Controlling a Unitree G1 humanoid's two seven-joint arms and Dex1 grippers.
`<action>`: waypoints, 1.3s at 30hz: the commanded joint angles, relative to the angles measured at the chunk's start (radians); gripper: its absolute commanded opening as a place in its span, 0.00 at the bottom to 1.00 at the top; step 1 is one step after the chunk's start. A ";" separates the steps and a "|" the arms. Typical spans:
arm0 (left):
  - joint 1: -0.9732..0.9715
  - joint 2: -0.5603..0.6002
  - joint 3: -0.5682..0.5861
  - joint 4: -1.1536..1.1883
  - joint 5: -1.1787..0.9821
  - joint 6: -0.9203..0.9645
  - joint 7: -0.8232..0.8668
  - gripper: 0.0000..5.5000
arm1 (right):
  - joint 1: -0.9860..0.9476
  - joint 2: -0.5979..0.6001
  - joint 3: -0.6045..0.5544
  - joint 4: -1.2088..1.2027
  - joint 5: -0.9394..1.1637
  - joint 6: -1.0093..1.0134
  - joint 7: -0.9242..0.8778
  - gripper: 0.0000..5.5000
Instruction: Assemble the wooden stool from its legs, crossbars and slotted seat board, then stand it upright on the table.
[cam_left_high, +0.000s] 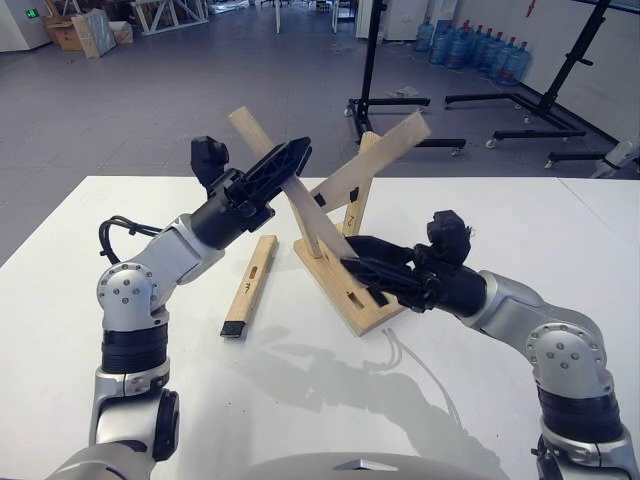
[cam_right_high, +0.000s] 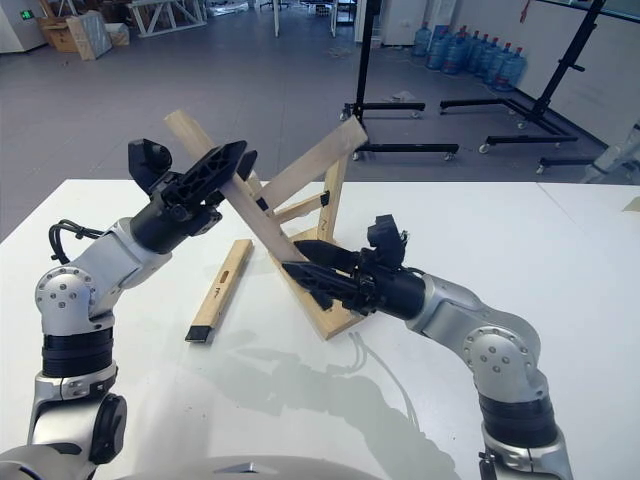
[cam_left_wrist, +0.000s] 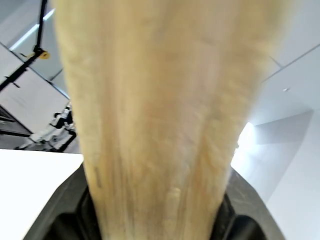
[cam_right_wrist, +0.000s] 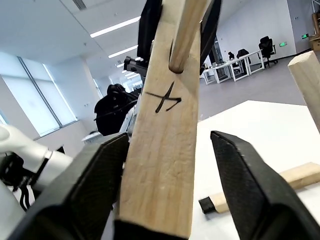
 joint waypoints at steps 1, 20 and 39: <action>-0.002 0.018 -0.013 0.011 0.129 -0.016 -0.048 0.37 | 0.003 -0.066 -0.026 -0.015 0.022 0.036 0.017 0.69; 0.060 -0.008 -0.078 -0.188 0.595 -0.211 -0.209 0.37 | -0.191 -0.130 0.174 0.977 -1.051 -0.598 -0.132 0.98; 0.096 0.089 -0.034 -0.165 0.670 -0.218 -0.352 0.37 | 0.040 0.060 0.183 0.643 -1.069 -0.510 -0.083 0.98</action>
